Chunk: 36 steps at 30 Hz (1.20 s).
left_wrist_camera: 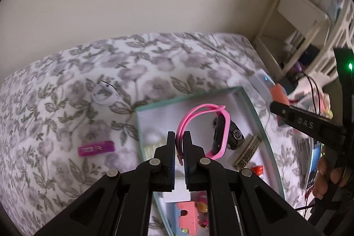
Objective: Organize rigid objects
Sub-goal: 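Carry orange-and-blue toy with right tool while left tool carries pink band to tray, then open right gripper releasing toy in tray while left gripper releases pink band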
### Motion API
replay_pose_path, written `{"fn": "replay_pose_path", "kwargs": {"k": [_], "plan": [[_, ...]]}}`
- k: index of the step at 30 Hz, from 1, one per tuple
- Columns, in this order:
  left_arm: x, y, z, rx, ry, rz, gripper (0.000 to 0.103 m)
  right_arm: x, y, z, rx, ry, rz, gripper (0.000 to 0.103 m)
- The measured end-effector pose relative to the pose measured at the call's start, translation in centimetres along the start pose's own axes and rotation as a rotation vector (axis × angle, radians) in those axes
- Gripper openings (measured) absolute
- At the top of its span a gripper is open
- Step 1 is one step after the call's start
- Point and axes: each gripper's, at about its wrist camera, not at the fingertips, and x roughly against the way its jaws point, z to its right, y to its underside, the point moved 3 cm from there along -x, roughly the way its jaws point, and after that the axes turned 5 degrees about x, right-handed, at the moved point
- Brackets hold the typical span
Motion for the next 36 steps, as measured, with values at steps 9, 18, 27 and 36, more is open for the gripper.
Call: {"fn": "replay_pose_path", "kwargs": {"k": [9, 18, 27, 36], "plan": [[-2.7, 1.7, 1.8, -0.054, -0.022, -0.065, 0.008, -2.7, 1.0, -1.3, 0.062, -0.012, -0.071, 0.045], [-4.3, 2.8, 2.6, -0.092, -0.059, -0.107, 0.008, -3.5, 1.3, -2.5, 0.111, -0.008, -0.098, 0.045], [-5.8, 3.7, 2.6, -0.102, -0.092, -0.148, 0.008, -4.6, 1.8, -2.9, 0.131, 0.002, -0.131, 0.046], [-6.7, 4.0, 2.5, -0.09, -0.091, -0.193, 0.008, -4.4, 1.6, -2.9, 0.134, 0.026, -0.121, 0.058]]}}
